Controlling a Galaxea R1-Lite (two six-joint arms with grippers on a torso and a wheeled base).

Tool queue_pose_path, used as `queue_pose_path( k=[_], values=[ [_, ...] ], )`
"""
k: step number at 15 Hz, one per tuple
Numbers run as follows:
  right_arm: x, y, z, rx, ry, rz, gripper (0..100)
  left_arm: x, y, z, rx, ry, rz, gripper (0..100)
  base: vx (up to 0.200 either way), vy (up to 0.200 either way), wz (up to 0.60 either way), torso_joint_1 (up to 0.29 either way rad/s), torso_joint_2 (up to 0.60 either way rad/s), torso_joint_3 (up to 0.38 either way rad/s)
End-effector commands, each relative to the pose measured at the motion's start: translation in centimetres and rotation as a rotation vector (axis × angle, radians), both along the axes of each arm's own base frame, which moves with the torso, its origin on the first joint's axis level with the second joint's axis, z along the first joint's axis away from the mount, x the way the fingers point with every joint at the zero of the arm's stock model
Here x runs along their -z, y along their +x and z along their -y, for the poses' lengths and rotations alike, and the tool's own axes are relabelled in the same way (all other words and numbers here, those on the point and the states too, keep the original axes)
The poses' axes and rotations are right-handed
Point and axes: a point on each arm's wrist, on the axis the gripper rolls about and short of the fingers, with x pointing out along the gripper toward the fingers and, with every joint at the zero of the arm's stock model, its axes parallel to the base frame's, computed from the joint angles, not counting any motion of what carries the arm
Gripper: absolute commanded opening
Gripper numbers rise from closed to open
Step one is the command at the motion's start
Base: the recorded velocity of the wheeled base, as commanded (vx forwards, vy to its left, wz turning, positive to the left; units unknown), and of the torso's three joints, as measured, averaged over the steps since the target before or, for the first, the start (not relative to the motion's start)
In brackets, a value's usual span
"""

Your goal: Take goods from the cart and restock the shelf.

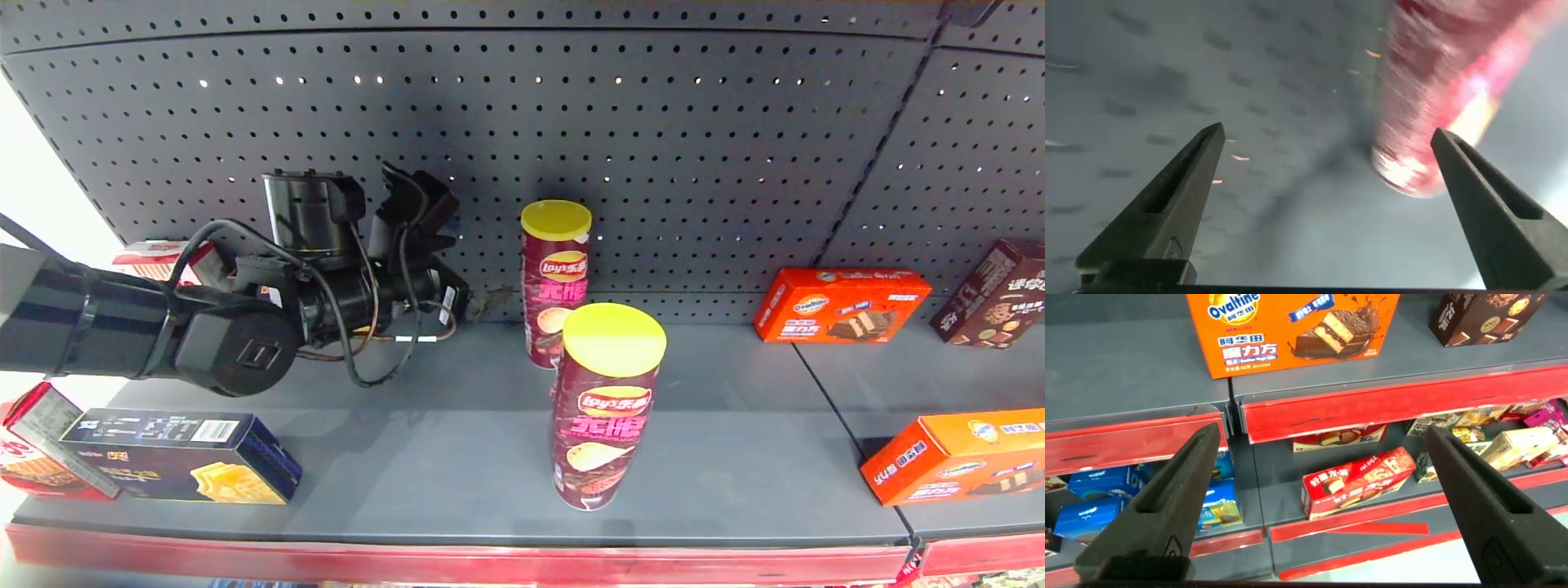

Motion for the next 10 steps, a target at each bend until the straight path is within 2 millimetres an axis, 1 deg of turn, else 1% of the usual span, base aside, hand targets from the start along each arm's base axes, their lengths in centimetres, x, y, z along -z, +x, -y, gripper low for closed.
queue_pose_path(
  k=[1, 4, 5, 10],
  values=[
    [0.0, 0.0, 0.0, 0.0, 0.0, -0.001, 100, 0.9, 0.2, 0.9, -0.019, 0.005, 0.0, 100, 0.0, 0.0, 0.0, 0.0, 0.0, 0.0],
    [0.0, 0.0, 0.0, 0.0, 0.0, -0.001, 100, 1.7, 0.3, 0.8, -0.039, 0.016, -0.015, 100, 0.0, 0.0, 0.0, 0.0, 0.0, 0.0],
    [0.0, 0.0, 0.0, 0.0, 0.0, -0.002, 100, 2.3, 0.6, 1.0, -0.048, 0.021, -0.021, 100, 0.0, 0.0, 0.0, 0.0, 0.0, 0.0],
    [0.0, 0.0, 0.0, 0.0, 0.0, -0.001, 100, 3.0, 1.2, 1.1, -0.065, 0.022, -0.028, 100, 0.0, 0.0, 0.0, 0.0, 0.0, 0.0]
  ],
)
